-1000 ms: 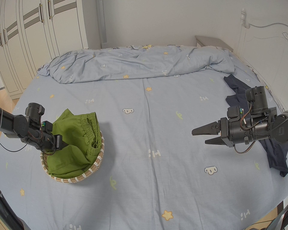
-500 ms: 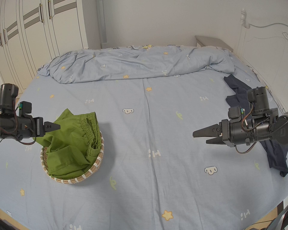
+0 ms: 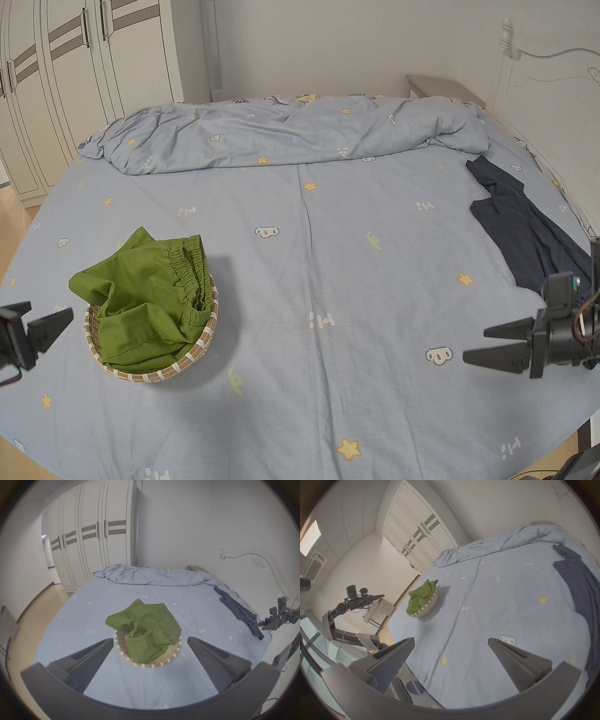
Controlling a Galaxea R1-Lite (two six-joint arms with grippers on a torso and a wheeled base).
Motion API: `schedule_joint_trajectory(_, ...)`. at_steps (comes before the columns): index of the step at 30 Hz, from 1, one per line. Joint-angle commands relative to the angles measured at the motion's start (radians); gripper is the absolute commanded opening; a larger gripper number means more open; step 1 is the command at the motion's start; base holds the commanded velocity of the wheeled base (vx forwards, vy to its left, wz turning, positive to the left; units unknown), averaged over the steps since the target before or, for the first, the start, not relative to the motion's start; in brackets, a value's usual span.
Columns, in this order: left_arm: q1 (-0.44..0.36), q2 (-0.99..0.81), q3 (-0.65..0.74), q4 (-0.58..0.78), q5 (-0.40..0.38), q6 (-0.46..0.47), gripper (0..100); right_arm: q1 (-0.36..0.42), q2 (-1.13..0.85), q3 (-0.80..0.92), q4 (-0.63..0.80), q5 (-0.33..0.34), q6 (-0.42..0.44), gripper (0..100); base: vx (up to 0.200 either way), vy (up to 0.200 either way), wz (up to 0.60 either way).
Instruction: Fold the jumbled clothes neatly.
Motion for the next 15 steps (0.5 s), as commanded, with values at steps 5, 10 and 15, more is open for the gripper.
schedule_joint_trajectory(5, 0.026, -0.587, 0.200, 0.231, 0.074, -0.074, 100, -0.136, -0.491, 0.303, 0.055, -0.006, -0.051, 100, 0.000, 0.000, 0.00)
schedule_joint_trajectory(10, 0.055, -0.730, 0.275, 0.259, 0.066, -0.106, 100, -0.133, -0.644, 0.300, 0.199, -0.007, -0.053, 100, 0.000, 0.000, 0.00)
schedule_joint_trajectory(15, 0.015, -0.856, 0.390, 0.256, 0.080, -0.107, 100, -0.143, -0.758, 0.303, 0.272, -0.010, -0.053, 100, 0.000, 0.000, 0.00)
